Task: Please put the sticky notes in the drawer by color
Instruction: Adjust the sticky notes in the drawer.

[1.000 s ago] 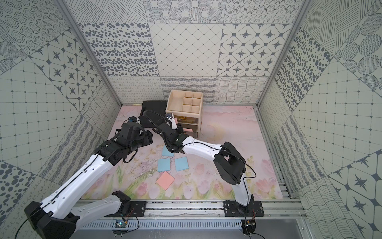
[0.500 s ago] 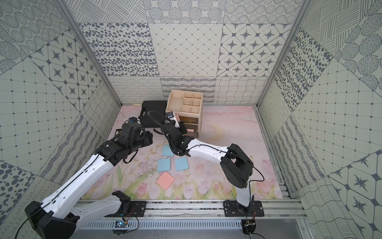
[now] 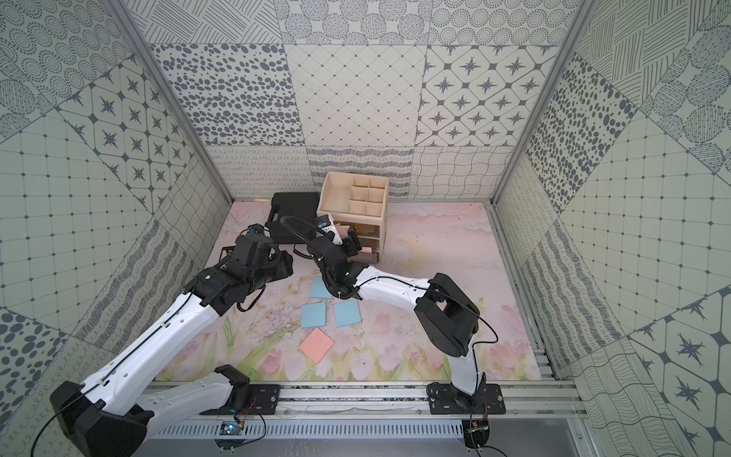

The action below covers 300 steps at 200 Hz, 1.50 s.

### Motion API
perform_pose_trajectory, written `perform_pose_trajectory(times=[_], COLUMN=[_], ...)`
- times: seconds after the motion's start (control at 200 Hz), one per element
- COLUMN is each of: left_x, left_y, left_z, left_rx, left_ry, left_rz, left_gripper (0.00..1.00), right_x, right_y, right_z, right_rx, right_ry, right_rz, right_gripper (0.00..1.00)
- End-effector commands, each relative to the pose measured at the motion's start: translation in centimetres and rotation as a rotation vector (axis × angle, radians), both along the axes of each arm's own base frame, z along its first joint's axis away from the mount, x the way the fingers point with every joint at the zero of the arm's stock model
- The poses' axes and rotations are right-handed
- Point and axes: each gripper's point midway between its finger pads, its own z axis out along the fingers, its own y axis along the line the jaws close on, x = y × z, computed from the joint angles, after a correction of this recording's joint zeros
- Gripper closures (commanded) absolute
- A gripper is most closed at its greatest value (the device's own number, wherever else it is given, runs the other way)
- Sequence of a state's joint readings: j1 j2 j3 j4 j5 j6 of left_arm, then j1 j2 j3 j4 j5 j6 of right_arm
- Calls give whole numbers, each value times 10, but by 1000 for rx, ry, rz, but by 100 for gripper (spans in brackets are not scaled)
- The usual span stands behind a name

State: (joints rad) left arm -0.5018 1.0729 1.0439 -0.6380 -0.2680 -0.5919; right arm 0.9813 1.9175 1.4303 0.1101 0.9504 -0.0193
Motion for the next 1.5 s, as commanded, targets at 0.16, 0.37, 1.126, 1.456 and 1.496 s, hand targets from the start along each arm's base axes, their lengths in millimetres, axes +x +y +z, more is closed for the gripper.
perform_pose_trajectory(times=[0.16,0.37,1.126,1.456,1.496], left_x=[4,3,7,7,7], left_y=[-5,-5,-12,-11,-10], left_z=[4,3,0,3,2], left_rx=[-36,-45,-66,-57,-56], left_ry=[-23,-18,0,-3,-2], left_rz=[-3,-4,-13,-10,-10], left_gripper=[38,38,38,38,38], right_x=[0,7,11,28,30], right_y=[-26,-44,-59,-48,-46], right_z=[8,-16,-10,-2,-2], right_rx=[32,134,275,315,316], right_ry=[14,153,250,162,153], right_rz=[-26,-3,137,139,143], right_gripper=[50,58,45,49,49])
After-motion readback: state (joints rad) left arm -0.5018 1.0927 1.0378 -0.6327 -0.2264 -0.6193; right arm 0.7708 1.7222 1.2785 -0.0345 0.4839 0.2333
